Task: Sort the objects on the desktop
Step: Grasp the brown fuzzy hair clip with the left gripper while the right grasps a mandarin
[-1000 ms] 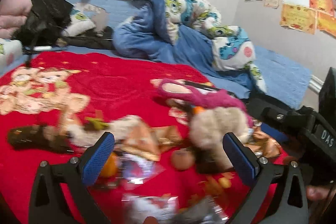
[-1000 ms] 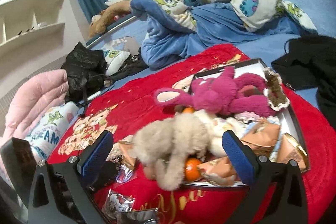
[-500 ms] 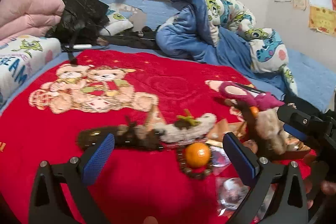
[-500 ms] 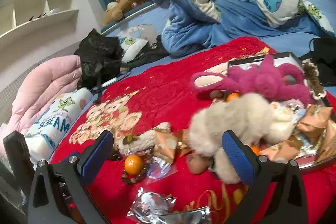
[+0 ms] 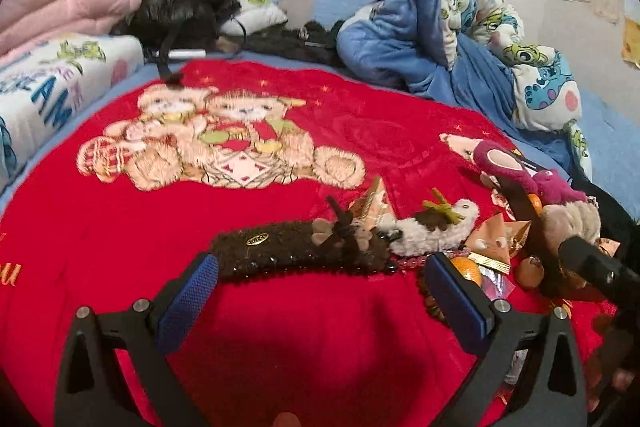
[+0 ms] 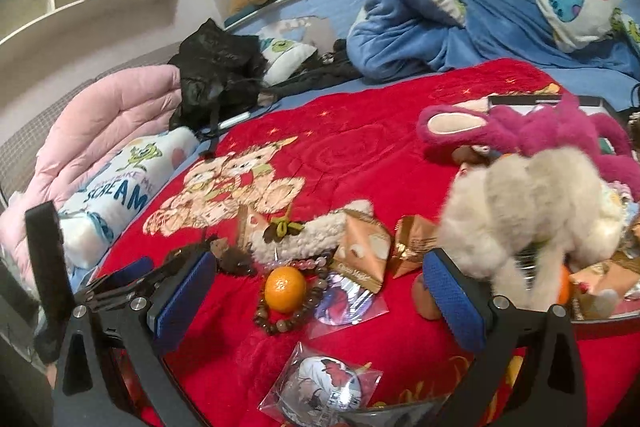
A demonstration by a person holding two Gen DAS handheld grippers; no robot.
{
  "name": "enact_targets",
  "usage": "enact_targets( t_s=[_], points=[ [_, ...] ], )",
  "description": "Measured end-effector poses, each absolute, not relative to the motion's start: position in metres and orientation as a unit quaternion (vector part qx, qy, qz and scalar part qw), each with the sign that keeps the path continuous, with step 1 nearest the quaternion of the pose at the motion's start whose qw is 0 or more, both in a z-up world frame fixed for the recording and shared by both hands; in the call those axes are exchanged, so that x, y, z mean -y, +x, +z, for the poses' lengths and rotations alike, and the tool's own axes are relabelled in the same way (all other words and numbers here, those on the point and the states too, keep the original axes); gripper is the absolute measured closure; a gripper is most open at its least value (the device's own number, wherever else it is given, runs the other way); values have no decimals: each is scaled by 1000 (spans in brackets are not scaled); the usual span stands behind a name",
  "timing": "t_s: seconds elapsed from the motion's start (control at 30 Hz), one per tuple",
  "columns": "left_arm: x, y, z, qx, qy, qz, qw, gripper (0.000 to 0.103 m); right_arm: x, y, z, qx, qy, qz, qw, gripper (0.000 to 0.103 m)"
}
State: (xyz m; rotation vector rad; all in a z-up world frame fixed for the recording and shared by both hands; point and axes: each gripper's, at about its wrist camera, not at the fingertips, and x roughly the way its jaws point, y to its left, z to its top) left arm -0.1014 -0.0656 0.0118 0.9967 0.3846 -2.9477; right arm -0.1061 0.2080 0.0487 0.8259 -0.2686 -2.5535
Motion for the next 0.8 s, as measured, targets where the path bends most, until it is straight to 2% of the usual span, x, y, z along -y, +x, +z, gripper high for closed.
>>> enact_targets(
  t_s=[0.4, 0.73, 0.8],
  points=[
    [56, -140, 3, -56, 355, -933, 27, 0, -171, -116, 28, 63, 315, -912, 257, 0],
    [64, -149, -13, -80, 379, -922, 24, 0, -168, -127, 16, 75, 340, -898, 271, 0],
    [61, -150, -14, -73, 379, -922, 25, 0, -166, -130, 12, 77, 348, -893, 274, 6]
  ],
)
